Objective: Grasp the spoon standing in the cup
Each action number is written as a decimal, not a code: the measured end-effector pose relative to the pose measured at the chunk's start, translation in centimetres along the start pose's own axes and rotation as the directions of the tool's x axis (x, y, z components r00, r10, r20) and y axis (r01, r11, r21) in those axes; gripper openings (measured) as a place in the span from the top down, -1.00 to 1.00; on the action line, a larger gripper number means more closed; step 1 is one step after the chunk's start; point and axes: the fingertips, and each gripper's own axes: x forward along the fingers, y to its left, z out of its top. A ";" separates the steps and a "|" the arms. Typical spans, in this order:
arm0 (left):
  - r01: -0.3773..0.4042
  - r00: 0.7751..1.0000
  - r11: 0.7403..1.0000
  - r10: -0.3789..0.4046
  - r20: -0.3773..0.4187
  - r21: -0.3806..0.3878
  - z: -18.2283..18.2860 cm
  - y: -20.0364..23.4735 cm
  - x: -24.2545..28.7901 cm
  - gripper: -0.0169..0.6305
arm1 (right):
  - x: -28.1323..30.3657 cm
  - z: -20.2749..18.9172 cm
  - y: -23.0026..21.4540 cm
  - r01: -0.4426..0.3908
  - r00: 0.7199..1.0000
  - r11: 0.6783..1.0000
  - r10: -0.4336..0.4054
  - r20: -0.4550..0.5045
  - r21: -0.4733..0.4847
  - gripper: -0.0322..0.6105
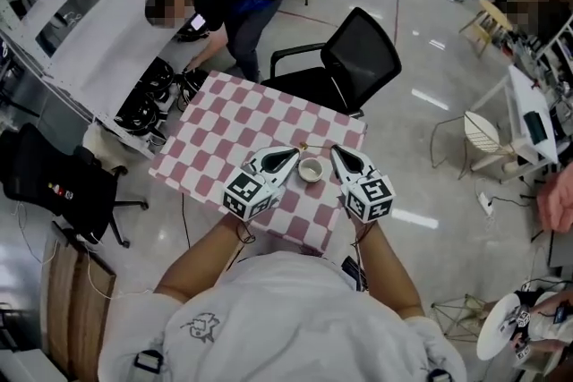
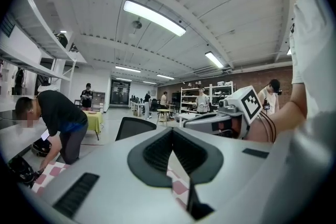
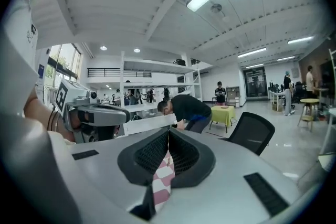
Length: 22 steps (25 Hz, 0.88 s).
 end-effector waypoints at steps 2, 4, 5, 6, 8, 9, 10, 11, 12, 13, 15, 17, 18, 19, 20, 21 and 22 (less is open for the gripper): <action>0.021 1.000 1.000 -0.021 0.001 0.003 -0.1 0.0 -1.5 0.91 | -0.1 0.2 1.6 0.022 1.000 1.000 -0.022 0.011 0.007 0.80; 0.045 0.999 0.999 -0.045 0.003 0.007 -0.3 -0.3 -2.9 0.91 | -0.4 0.3 3.2 0.043 0.999 0.999 -0.044 0.019 0.010 0.80; 0.055 0.998 0.998 -0.055 0.005 0.009 -0.3 -0.4 -3.6 0.91 | -0.6 0.4 4.0 0.053 0.998 0.999 -0.053 0.022 0.009 0.80; 0.064 0.998 0.998 -0.064 0.007 0.010 -0.4 -0.5 -4.3 0.91 | -0.7 0.4 4.8 0.061 0.998 0.998 -0.062 0.024 0.009 0.80; 0.084 0.996 0.996 -0.084 0.009 0.011 -0.6 -0.9 -5.6 0.91 | -1.2 0.3 6.3 0.079 0.997 0.997 -0.079 0.025 0.011 0.80; 0.095 0.995 0.995 -0.095 0.010 0.010 -0.7 -1.2 -6.1 0.91 | -1.5 0.2 6.9 0.089 0.996 0.996 -0.089 0.024 0.015 0.80; 0.105 0.994 0.994 -0.106 0.010 0.008 -0.9 -1.5 -6.6 0.91 | -1.8 0.0 7.5 0.098 0.995 0.995 -0.098 0.024 0.020 0.80; 0.113 0.994 0.994 -0.113 0.010 0.005 -1.1 -1.7 -7.0 0.91 | -2.0 -0.1 8.1 0.105 0.994 0.994 -0.105 0.024 0.025 0.80; 0.118 0.993 0.993 -0.118 0.010 0.002 -1.2 -1.8 -7.5 0.91 | -2.1 -0.2 8.8 0.108 0.994 0.994 -0.109 0.024 0.028 0.80; 0.120 0.993 0.993 -0.120 0.011 0.001 -1.3 -1.9 -8.0 0.91 | -2.3 -0.3 9.4 0.109 0.994 0.994 -0.110 0.024 0.029 0.80; 0.123 0.992 0.992 -0.123 0.017 0.001 -1.2 -2.5 -8.8 0.91 | -2.8 -0.3 10.5 0.106 0.994 0.994 -0.107 0.023 0.029 0.80; 0.123 0.992 0.992 -0.123 0.026 0.005 -1.0 -3.1 -9.5 0.91 | -3.6 -0.2 11.2 0.104 0.994 0.994 -0.105 0.027 0.026 0.80; 0.121 0.992 0.993 -0.121 0.029 0.007 -0.9 -3.5 -9.7 0.91 | -4.0 -0.1 11.4 0.104 0.994 0.994 -0.105 0.031 0.023 0.80; 0.118 0.992 0.993 -0.119 0.031 0.009 -0.8 -3.9 -9.9 0.91 | -4.4 0.0 11.5 0.103 0.994 0.994 -0.104 0.034 0.021 0.80; 0.115 0.993 0.993 -0.115 0.031 0.011 -0.8 -4.3 -10.0 0.91 | -4.8 0.1 11.7 0.100 0.994 0.995 -0.100 0.037 0.018 0.80; 0.110 0.993 0.994 -0.110 0.032 0.014 -0.7 -4.8 -10.2 0.91 | -5.3 0.2 11.8 0.094 0.995 0.995 -0.095 0.040 0.016 0.80; 0.102 0.994 0.995 -0.103 0.032 0.015 -0.6 -5.2 -10.3 0.91 | -5.8 0.2 12.0 0.086 0.995 0.996 -0.087 0.044 0.014 0.80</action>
